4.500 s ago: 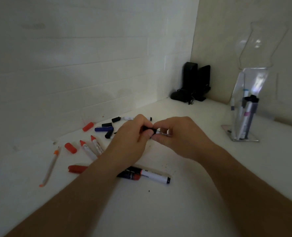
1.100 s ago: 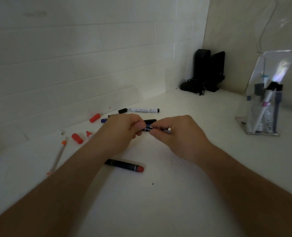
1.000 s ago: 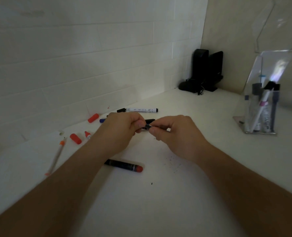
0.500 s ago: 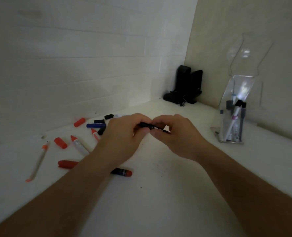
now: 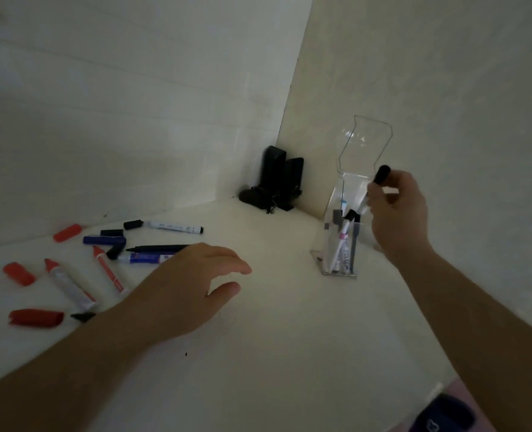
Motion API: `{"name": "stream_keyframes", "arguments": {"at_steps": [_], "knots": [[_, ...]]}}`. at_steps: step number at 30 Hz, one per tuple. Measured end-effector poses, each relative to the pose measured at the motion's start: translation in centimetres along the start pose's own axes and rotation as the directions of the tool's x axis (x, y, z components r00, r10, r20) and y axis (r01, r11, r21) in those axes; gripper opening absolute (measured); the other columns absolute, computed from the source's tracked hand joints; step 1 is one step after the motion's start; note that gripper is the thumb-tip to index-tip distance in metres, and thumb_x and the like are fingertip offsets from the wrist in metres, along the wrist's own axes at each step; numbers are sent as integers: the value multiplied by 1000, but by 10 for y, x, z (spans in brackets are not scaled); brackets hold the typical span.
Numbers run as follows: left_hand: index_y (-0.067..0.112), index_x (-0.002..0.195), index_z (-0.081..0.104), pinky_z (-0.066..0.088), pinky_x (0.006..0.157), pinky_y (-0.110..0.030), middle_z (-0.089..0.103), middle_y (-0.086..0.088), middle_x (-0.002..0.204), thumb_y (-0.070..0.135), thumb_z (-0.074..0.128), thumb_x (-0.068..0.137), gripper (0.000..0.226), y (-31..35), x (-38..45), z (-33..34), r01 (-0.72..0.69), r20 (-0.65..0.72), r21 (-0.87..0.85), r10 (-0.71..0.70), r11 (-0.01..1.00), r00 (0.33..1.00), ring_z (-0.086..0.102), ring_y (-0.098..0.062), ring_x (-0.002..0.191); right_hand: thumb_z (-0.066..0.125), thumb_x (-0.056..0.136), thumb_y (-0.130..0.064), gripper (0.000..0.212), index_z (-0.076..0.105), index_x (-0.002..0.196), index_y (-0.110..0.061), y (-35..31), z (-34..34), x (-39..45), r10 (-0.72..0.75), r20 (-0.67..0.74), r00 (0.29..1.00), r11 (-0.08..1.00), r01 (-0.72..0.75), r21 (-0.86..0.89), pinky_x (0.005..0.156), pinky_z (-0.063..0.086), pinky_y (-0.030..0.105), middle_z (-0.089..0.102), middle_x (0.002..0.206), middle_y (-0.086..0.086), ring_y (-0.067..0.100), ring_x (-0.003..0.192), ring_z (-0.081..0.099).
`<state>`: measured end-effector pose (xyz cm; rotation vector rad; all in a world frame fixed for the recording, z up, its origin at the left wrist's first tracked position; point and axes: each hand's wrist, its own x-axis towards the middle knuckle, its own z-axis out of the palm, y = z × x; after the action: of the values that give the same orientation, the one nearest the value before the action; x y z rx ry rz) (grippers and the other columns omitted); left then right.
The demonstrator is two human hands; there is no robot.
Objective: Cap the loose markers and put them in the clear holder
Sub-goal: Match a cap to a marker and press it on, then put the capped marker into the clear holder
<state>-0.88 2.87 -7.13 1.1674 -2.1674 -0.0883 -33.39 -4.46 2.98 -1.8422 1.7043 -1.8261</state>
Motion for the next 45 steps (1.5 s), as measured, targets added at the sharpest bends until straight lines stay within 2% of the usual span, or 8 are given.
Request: {"name": "stream_keyframes", "arguments": {"at_steps": [4,11,18,24,28,37,42,45], "knots": [[48,123,61,32,102,-16,48,38,115,45,58,94,29,3,-1,6,-8,42,-6,8,1000,999,42,10,119,67,96,-30,12,63,107,-31,18,10,-8,-19,138,990,960,57,-275,72,45,25,68,91,-16,8,73,61],[52,119,60,36,91,-14,52,39,108,44,60,93,27,-2,-1,10,18,50,-21,-17,1000,999,45,13,110,43,101,-40,33,58,128,-32,36,17,-9,109,269,957,846,52,-530,88,51,43,70,98,4,31,104,54],[41,122,65,41,105,-30,61,20,122,34,48,100,29,-33,4,-16,143,97,218,-167,965,981,53,-6,116,51,94,-22,35,62,128,-24,5,35,-39,-231,138,963,868,268,-418,91,43,40,65,117,2,29,104,55],[41,113,72,49,82,-36,68,8,88,46,54,95,26,-92,-14,-56,436,-15,465,-486,770,874,54,-20,92,59,99,-21,38,56,135,-33,-43,124,-112,-229,587,777,924,364,-121,101,43,29,50,127,-11,9,116,47],[45,119,66,43,87,-38,66,7,106,52,55,91,30,-92,-13,-50,441,23,513,-526,736,850,48,-24,103,59,99,-31,36,59,135,-30,-66,183,-138,-258,677,690,925,379,-34,103,44,33,54,131,-6,16,119,47],[44,112,69,43,88,-42,66,9,101,39,61,92,21,-85,-8,-38,375,-32,415,-399,829,917,52,-23,102,61,90,-60,38,65,120,-36,-74,206,-154,-360,701,616,805,585,-101,79,32,35,57,111,-8,20,107,44],[39,113,71,39,78,-8,68,22,93,32,62,95,21,-77,-4,-59,394,-135,83,-382,915,914,59,2,88,65,95,-41,19,62,113,-34,-73,189,-145,-241,717,654,925,379,-35,81,48,37,66,109,-9,17,98,58],[38,119,67,53,91,-32,70,12,107,29,50,101,26,-97,-10,-82,479,-374,67,-423,875,825,65,-11,99,67,97,-35,14,66,111,-34,-62,181,-133,-122,715,688,978,206,-31,78,49,30,68,103,-9,11,88,60]]}}
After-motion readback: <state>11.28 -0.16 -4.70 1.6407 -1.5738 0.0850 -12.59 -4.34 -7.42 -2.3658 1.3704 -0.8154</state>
